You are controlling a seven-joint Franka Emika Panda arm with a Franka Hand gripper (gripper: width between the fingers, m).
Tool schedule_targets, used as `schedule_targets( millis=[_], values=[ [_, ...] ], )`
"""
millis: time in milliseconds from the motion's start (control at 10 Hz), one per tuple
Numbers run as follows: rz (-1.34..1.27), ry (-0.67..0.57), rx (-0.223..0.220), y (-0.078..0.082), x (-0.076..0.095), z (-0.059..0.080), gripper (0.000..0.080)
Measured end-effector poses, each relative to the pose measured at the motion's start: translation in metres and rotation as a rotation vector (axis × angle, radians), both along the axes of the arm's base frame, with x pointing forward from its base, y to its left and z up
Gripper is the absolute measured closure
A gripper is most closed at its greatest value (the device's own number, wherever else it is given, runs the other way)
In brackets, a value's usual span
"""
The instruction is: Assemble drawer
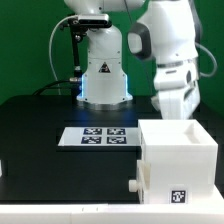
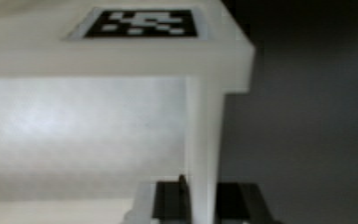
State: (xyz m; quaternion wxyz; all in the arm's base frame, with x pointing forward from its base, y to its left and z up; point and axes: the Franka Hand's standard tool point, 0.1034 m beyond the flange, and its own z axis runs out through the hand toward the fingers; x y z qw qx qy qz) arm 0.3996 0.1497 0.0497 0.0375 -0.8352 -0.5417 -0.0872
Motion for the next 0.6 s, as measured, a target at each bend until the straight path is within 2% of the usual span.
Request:
schedule_targets(
  millis=[100,200,400,500,600],
  values=[
    [0.026,-0.007,-0.046,-0.030,0.007,0.017,0.0762],
    [0.072,-0.006,-0.084,-0.063,0.017,0.027,0.0762],
    [0.158,0.030,-0.115,-0.120,0.053,0.038,0.0762],
    [0.156,0.051,-0.101,-0.133,0.063,0.029,0.0762],
    [0.080,0.068,-0.088,-0.136,0.076,0.028,0.0762]
  ],
)
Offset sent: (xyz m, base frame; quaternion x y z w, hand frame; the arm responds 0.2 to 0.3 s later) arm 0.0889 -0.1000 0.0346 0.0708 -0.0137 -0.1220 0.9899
